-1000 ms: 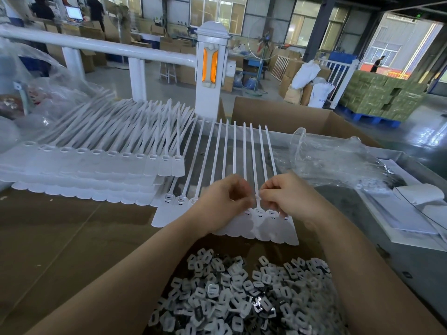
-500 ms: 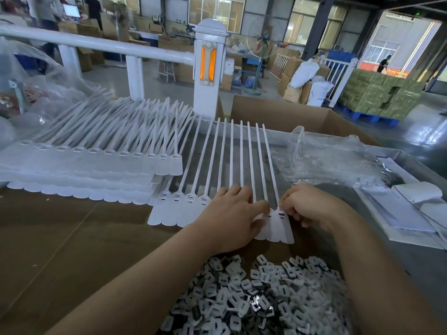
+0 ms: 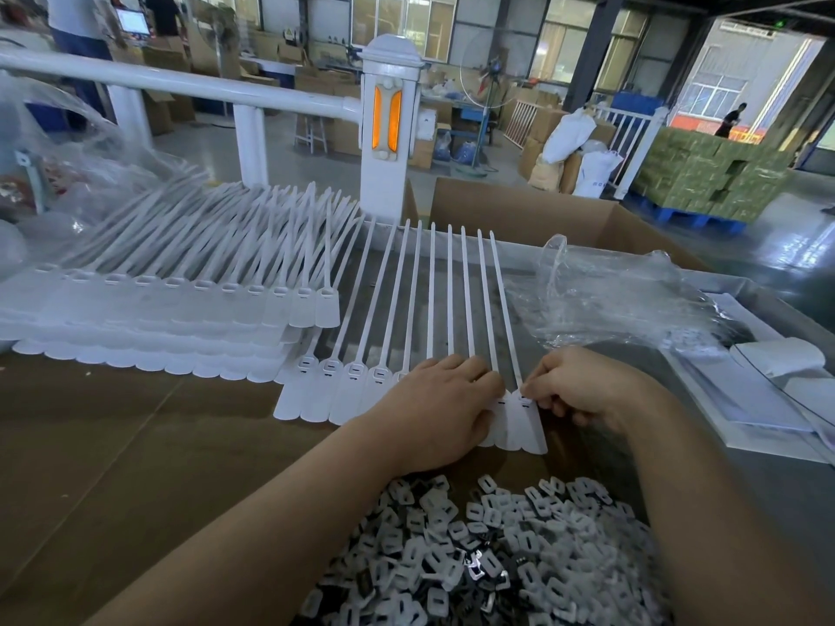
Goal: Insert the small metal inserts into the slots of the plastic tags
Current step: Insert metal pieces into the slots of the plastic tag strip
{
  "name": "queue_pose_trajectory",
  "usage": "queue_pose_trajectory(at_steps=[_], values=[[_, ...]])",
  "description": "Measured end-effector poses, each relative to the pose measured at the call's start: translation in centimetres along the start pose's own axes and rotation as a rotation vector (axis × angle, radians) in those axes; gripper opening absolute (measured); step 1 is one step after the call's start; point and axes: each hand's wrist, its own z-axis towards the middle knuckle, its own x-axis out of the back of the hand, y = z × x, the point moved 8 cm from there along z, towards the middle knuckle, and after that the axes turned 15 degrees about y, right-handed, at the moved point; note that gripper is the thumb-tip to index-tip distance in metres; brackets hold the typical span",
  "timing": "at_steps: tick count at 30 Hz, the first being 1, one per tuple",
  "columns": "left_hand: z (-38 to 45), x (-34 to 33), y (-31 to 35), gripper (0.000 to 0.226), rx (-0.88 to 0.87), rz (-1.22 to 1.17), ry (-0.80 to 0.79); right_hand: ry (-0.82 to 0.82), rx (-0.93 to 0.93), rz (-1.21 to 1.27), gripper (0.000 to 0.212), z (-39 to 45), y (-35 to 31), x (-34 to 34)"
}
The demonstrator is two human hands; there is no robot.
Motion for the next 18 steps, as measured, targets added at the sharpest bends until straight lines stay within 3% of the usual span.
queue_pose_trajectory(at_steps=[18], values=[[0.6, -0.5, 1.0, 0.052, 0.016, 0.084, -0.051, 0.036, -0.070, 0.090, 0.006, 0.6, 0.6, -0.2]])
